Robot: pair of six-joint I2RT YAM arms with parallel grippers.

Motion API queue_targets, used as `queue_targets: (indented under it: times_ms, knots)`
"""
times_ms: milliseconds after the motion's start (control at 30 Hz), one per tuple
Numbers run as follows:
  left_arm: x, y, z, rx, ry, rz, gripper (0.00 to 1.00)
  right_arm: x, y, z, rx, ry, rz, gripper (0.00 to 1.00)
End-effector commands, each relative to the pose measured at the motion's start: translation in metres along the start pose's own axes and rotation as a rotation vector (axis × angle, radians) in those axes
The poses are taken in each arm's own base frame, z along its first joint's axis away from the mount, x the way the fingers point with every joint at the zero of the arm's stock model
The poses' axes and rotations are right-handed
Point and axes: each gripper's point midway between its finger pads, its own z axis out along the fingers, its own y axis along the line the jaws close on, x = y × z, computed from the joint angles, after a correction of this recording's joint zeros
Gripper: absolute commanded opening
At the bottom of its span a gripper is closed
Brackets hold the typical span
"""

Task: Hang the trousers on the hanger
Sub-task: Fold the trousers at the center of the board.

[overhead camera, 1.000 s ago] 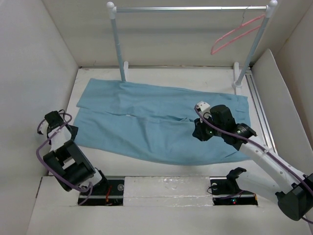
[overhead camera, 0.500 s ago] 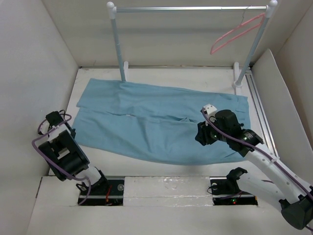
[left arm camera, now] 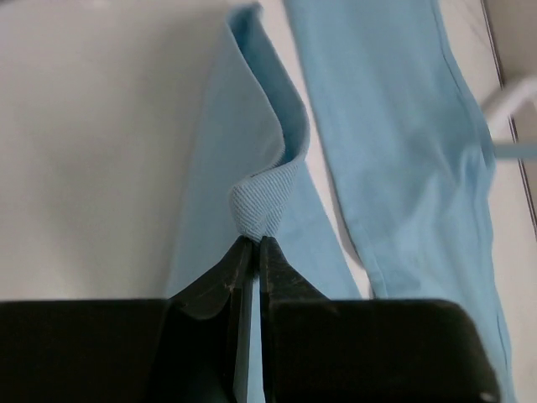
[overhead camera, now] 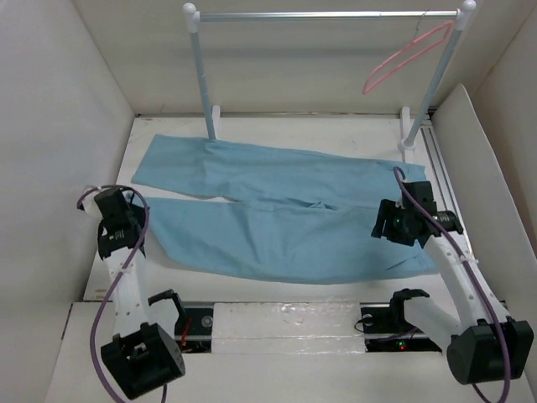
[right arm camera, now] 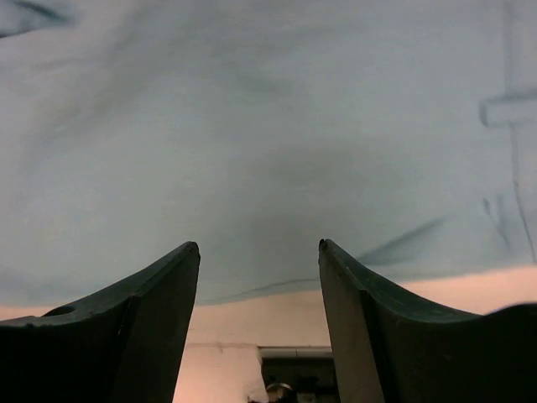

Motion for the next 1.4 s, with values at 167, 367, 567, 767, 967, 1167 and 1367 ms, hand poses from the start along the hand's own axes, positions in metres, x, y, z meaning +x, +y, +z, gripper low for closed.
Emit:
queue_targets:
  times_ms: [167, 367, 567, 767, 967, 1167, 1367]
  knots:
    - [0.045, -0.067, -0.059, 0.290, 0.151, 0.191, 0.00, -0.007, -0.106, -0.007, 0.444, 0.069, 0.329, 0.61]
    - [0.051, -0.101, -0.108, 0.417, 0.115, 0.363, 0.00, 0.013, -0.167, -0.015, 0.660, 0.077, 0.651, 0.61]
    - [0.047, -0.113, -0.131, 0.443, 0.041, 0.483, 0.00, 0.028, -0.167, -0.017, 0.746, 0.059, 0.913, 0.61]
    - [0.038, -0.108, -0.135, 0.406, -0.019, 0.516, 0.00, 0.046, -0.147, 0.010, 0.679, 0.112, 1.058, 0.59]
    - [0.032, -0.109, -0.132, 0.389, -0.052, 0.522, 0.00, 0.055, -0.138, 0.021, 0.656, 0.153, 1.110, 0.54]
    - [0.025, -0.114, -0.133, 0.381, -0.074, 0.516, 0.00, 0.070, -0.129, 0.047, 0.647, 0.207, 1.113, 0.49]
    - [0.009, -0.104, -0.124, 0.294, -0.160, 0.515, 0.00, 0.042, -0.147, 0.037, 0.719, 0.160, 0.930, 0.00]
